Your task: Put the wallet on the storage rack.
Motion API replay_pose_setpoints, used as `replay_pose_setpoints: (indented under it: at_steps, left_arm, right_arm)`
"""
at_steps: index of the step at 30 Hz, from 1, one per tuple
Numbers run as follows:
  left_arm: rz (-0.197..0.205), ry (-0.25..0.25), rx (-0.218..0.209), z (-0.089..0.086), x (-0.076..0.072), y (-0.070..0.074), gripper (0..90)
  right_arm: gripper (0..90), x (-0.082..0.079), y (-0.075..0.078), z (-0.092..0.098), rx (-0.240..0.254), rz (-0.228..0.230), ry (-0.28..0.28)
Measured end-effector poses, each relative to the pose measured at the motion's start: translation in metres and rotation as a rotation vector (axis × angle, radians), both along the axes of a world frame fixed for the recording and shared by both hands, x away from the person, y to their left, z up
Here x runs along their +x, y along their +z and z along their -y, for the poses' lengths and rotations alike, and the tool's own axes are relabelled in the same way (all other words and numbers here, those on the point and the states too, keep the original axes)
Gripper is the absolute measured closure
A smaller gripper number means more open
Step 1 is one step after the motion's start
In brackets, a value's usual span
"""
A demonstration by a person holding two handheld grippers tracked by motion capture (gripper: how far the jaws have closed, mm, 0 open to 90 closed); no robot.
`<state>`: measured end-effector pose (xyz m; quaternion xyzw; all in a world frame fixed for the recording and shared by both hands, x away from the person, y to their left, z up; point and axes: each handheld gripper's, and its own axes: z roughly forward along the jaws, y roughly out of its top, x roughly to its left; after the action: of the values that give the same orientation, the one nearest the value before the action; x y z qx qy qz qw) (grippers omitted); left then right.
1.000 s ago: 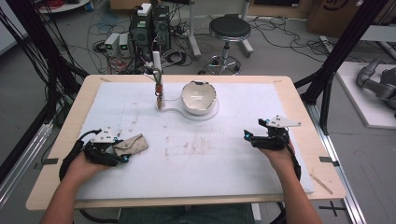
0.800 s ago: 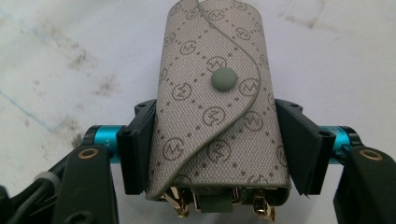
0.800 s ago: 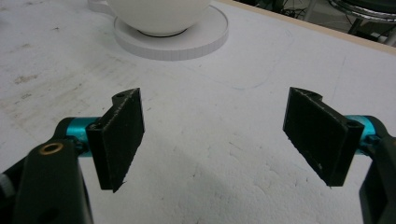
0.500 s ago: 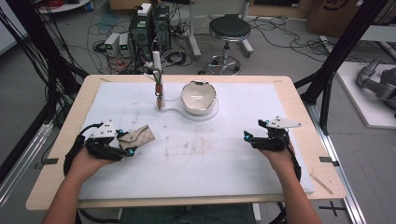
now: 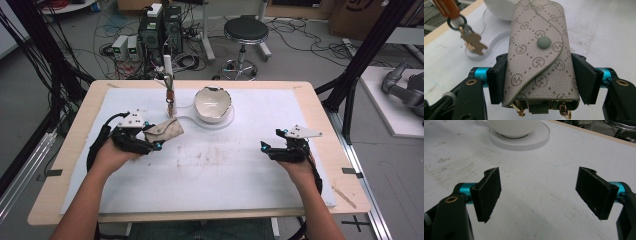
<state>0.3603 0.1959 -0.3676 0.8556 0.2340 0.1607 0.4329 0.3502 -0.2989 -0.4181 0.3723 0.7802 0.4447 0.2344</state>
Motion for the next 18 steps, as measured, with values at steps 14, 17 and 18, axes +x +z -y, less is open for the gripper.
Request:
replay_pose_setpoints:
  at_steps: [14, 17, 18]
  left_arm:
    - [0.027, -0.033, 0.036, 0.043, 0.03, 0.035, 35.1]
    - [0.022, -0.036, 0.037, 0.054, 0.04, 0.038, 35.1]
    - [0.022, -0.034, 0.049, 0.057, 0.042, 0.039, 35.1]
  right_arm:
    - [21.0, 0.001, -0.001, 0.0, -0.001, -0.003, 0.006]
    - [21.0, 0.001, -0.001, 0.0, 0.0, -0.008, 0.007]
    - [21.0, 0.002, -0.001, 0.0, 0.0, -0.01, 0.008]
